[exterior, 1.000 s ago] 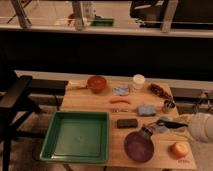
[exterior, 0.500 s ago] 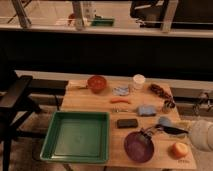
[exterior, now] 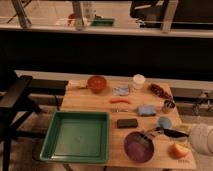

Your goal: Wipe purple bowl with brush

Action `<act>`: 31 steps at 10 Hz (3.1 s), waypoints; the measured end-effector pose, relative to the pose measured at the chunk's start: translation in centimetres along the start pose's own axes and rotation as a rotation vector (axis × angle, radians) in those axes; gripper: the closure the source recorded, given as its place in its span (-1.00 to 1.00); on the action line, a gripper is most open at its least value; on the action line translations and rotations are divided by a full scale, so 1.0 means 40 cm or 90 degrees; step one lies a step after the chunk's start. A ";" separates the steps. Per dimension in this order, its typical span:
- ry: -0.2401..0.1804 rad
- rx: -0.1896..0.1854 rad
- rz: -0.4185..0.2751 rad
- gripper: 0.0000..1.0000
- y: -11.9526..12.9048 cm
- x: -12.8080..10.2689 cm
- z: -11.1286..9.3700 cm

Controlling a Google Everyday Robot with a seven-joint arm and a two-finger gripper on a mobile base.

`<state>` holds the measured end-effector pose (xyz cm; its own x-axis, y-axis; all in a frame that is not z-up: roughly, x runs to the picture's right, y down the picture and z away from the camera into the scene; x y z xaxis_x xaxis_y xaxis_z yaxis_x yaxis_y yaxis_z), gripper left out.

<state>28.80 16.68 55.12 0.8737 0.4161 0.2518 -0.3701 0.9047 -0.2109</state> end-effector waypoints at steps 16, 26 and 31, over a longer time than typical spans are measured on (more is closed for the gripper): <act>0.020 0.015 0.051 1.00 0.146 -0.014 -0.011; 0.038 0.007 0.027 1.00 0.124 0.037 0.068; 0.029 0.013 -0.009 1.00 0.084 0.023 0.109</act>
<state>26.97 20.52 58.75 0.8922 0.3988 0.2119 -0.3634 0.9125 -0.1877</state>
